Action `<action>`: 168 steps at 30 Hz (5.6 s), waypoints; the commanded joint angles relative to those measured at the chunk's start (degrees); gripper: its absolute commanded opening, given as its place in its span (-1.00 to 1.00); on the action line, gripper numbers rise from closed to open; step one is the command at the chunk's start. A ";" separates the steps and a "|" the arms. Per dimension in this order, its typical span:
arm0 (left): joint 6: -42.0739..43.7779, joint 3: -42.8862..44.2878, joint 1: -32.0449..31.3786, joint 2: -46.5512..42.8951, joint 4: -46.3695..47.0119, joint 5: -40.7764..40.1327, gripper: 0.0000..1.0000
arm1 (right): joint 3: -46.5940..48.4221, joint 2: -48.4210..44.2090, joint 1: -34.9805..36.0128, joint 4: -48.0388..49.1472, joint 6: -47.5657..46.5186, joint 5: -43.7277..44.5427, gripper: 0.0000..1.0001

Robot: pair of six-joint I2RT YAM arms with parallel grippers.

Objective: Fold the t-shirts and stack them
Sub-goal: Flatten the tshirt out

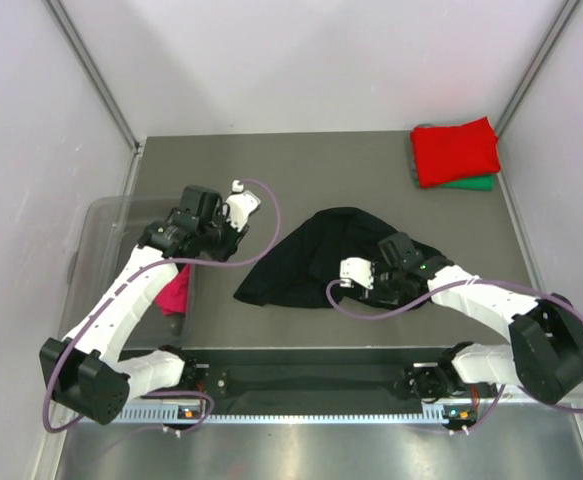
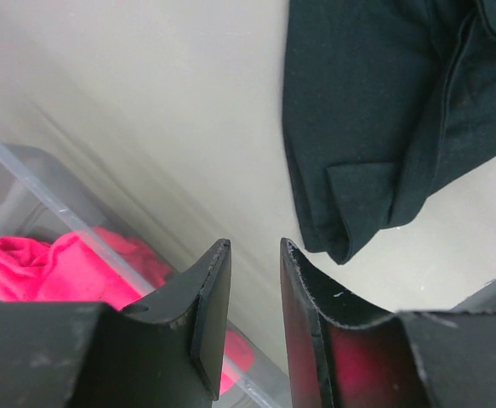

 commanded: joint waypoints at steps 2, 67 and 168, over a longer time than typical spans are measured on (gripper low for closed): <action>-1.51 -0.89 0.64 -1.09 3.45 2.51 -0.30 | 0.41 0.76 0.73 4.32 0.39 0.26 -0.10; 6.23 4.13 -19.13 17.09 -7.36 1.46 -0.31 | 48.67 -12.51 -19.57 -14.22 22.72 1.40 -1.00; -3.88 45.60 -3.75 58.23 -22.30 10.77 0.20 | 42.25 -4.60 -27.92 -1.39 33.62 2.63 -1.00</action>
